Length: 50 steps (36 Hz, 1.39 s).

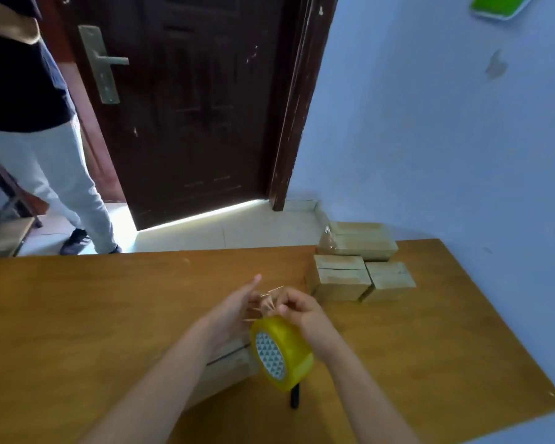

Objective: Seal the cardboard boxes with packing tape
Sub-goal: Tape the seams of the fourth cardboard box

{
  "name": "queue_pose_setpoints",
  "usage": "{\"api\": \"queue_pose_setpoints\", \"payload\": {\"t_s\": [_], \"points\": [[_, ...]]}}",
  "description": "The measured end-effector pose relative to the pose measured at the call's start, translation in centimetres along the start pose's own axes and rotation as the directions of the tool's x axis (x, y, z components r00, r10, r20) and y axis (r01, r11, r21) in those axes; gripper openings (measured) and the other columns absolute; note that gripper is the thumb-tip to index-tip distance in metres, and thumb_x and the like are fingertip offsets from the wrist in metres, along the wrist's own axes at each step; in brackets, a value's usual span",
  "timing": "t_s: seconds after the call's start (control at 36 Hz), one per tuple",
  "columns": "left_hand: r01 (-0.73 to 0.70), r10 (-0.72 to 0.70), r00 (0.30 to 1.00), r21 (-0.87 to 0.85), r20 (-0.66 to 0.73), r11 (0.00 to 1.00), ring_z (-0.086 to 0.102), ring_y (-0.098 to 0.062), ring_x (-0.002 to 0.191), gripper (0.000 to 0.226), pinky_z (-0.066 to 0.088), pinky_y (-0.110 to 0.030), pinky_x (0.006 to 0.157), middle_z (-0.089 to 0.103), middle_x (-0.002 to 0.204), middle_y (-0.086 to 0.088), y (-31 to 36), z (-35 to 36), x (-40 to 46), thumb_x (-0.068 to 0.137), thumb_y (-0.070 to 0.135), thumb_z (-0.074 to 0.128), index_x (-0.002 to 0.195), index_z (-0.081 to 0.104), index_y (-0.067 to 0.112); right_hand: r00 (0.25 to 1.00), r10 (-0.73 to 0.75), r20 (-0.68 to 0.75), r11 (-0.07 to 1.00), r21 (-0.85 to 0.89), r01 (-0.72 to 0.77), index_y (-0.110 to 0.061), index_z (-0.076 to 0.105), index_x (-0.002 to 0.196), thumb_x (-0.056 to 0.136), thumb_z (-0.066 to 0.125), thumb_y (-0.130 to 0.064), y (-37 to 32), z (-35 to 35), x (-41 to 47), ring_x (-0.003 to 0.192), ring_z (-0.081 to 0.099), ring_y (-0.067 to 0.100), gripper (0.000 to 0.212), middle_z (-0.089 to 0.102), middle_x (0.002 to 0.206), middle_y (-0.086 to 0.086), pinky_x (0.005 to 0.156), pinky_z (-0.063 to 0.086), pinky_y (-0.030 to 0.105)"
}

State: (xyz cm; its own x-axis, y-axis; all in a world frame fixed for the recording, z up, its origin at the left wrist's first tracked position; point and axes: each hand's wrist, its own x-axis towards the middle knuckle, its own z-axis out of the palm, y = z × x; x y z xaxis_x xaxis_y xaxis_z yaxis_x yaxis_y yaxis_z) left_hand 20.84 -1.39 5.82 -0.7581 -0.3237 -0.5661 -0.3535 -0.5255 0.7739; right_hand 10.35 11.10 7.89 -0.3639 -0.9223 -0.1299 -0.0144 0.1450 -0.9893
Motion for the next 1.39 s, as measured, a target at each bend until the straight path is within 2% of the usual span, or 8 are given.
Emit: {"api": "queue_pose_setpoints", "payload": {"t_s": [0.17,0.33,0.53,0.67,0.83,1.08,1.22,1.39], "points": [[-0.06,0.062,0.995,-0.033,0.077,0.998,0.059,-0.016,0.073,0.052,0.044,-0.03,0.07,0.063,0.074,-0.004,0.3,0.0,-1.2,0.087,0.058,0.041,0.086,0.063,0.011,0.992,-0.001,0.123,0.999,0.036,-0.004,-0.01,0.048,0.074,0.085,0.052,-0.005,-0.6,0.5,-0.3,0.092,0.056,0.013,0.013,0.06,0.089,-0.001,0.087,0.043,0.03],[-0.237,0.232,0.971,-0.112,-0.055,0.965,0.061,-0.018,0.071,0.02,0.049,-0.028,0.067,0.065,0.08,-0.008,0.8,-0.4,-1.6,0.085,0.026,0.063,0.09,0.063,0.007,0.993,-0.017,0.118,0.999,-0.047,0.023,-0.012,0.05,0.071,0.08,0.055,-0.006,-0.7,0.7,-0.5,0.096,0.048,0.014,0.013,0.048,0.098,0.004,0.089,0.039,0.027],[-0.386,0.399,0.904,0.107,-0.157,0.916,0.066,-0.024,0.07,0.012,0.053,-0.036,0.062,0.072,0.089,-0.008,1.9,-0.7,-1.8,0.095,0.012,0.055,0.083,0.056,0.009,0.999,0.045,0.011,0.999,-0.012,-0.044,-0.025,0.06,0.07,0.082,0.058,-0.02,-0.2,0.8,-0.6,0.093,0.053,0.015,0.013,0.058,0.099,0.001,0.086,0.042,0.03],[-0.483,0.564,0.809,0.359,-0.165,0.798,0.068,-0.024,0.085,0.015,0.054,-0.032,0.05,0.069,0.099,-0.004,2.1,1.2,-1.9,0.099,0.016,0.048,0.084,0.049,0.014,0.988,0.12,-0.099,0.992,-0.016,-0.122,-0.011,0.058,0.079,0.092,0.057,-0.017,1.0,0.2,-0.5,0.116,0.048,0.017,0.014,0.046,0.122,0.001,0.092,0.044,0.026],[-0.498,0.624,0.763,0.464,-0.167,0.733,0.065,-0.036,0.06,0.018,0.056,-0.036,0.049,0.068,0.099,-0.011,2.8,2.1,-1.8,0.101,0.015,0.042,0.084,0.043,0.019,0.986,0.081,-0.147,0.993,-0.075,-0.093,-0.024,0.058,0.095,0.092,0.06,-0.012,1.7,0.5,-1.0,0.127,0.043,0.012,0.013,0.039,0.136,-0.004,0.103,0.039,0.027],[-0.496,0.465,0.847,-0.068,-0.258,0.865,0.071,-0.032,0.064,0.018,0.056,-0.034,0.046,0.071,0.107,-0.002,5.9,1.1,-1.4,0.103,0.021,0.039,0.086,0.039,0.015,0.968,-0.004,-0.249,0.998,-0.063,-0.012,-0.037,0.016,0.148,0.085,0.07,-0.021,-0.6,-0.1,-1.9,0.118,0.055,0.006,0.084,0.053,0.127,-0.017,0.095,0.051,0.034],[-0.43,0.364,0.899,-0.337,-0.243,0.837,0.071,-0.032,0.065,0.019,0.055,-0.032,0.041,0.071,0.102,-0.003,7.2,1.0,-1.8,0.103,0.019,0.036,0.086,0.04,0.012,0.993,0.014,-0.115,0.951,-0.306,-0.049,-0.028,0.055,0.12,0.072,0.074,-0.048,-2.8,-2.6,-2.4,0.099,0.063,0.007,0.056,0.065,0.107,-0.009,0.082,0.055,0.03],[-0.46,0.451,0.85,0.033,-0.274,0.887,0.07,-0.029,0.062,0.018,0.056,-0.039,0.045,0.072,0.101,0.001,8.0,0.7,-1.7,0.102,0.02,0.041,0.085,0.043,0.014,0.99,0.131,0.061,0.929,-0.355,-0.101,-0.031,0.047,0.126,0.072,0.081,-0.029,-3.8,-3.2,-3.1,0.105,0.06,0.006,0.064,0.061,0.115,-0.01,0.089,0.054,0.033]]}}
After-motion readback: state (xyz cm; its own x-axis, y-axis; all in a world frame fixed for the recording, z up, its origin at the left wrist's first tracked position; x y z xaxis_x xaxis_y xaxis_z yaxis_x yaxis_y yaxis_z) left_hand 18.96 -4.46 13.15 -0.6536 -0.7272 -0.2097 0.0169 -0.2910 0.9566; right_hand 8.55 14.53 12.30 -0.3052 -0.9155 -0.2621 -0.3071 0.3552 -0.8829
